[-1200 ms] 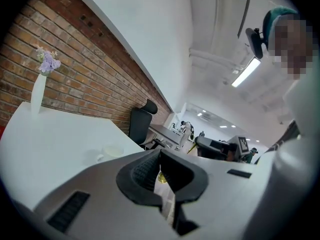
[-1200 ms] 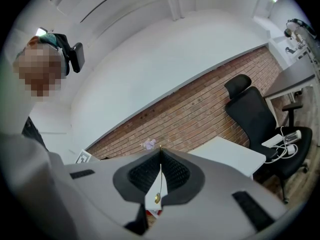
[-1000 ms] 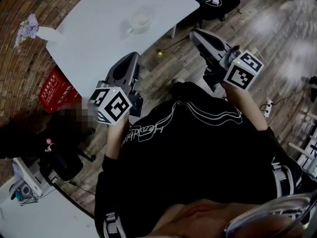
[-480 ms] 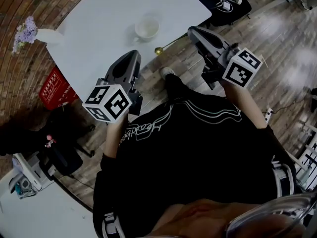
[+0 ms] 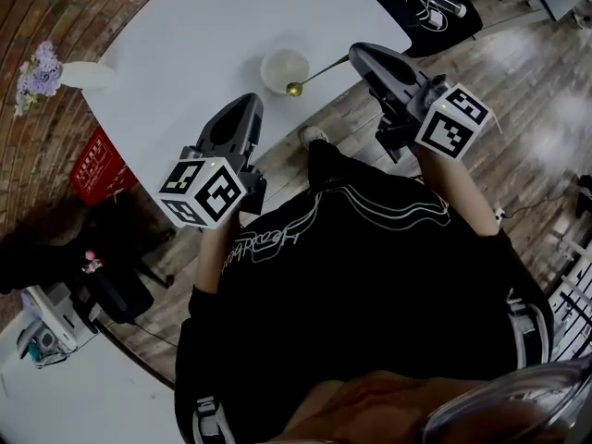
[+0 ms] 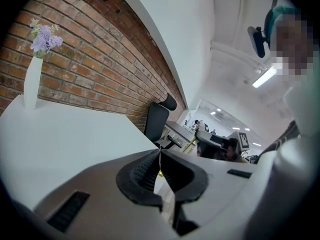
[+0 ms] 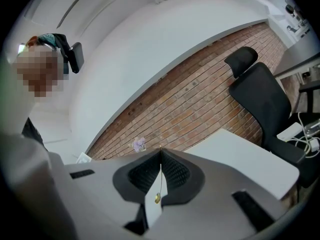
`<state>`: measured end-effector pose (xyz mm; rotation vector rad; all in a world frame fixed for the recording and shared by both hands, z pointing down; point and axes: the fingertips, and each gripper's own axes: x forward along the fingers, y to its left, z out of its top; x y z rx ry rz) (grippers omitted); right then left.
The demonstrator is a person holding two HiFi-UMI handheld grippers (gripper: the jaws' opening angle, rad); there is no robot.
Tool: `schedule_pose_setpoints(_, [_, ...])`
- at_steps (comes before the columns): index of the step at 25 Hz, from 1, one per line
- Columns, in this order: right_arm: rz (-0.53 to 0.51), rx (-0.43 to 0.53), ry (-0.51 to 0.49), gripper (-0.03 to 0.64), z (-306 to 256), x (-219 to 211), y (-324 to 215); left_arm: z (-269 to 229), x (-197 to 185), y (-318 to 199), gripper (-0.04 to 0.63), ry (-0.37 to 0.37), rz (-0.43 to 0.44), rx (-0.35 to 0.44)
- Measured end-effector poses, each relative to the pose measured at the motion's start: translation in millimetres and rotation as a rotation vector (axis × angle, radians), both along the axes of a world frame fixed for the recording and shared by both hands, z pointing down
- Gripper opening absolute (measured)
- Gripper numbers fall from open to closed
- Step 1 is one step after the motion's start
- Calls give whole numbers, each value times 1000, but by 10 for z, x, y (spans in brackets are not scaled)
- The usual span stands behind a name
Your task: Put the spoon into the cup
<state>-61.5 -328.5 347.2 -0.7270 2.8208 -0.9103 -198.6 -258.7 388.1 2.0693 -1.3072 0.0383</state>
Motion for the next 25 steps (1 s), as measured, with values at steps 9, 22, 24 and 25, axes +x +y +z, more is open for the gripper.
schedule_pose_setpoints(9, [-23,-23,24,-2,192,-147,-184,190,-54,-134,6,14,-11,-41])
schedule_pose_setpoints(22, [-39,-64,99,0,659,-295,-318,457,-80,-141,6,30,-23,-99])
schedule_pose_setpoints(24, [-47,-67,121,-1,727,-328,-324,493,-102,-132,6,36,-29,-108])
schedule_pose_setpoints(25, [-49,-66,131,-2,755,-344,-326,510,-110,-125,6,38,-32,-112])
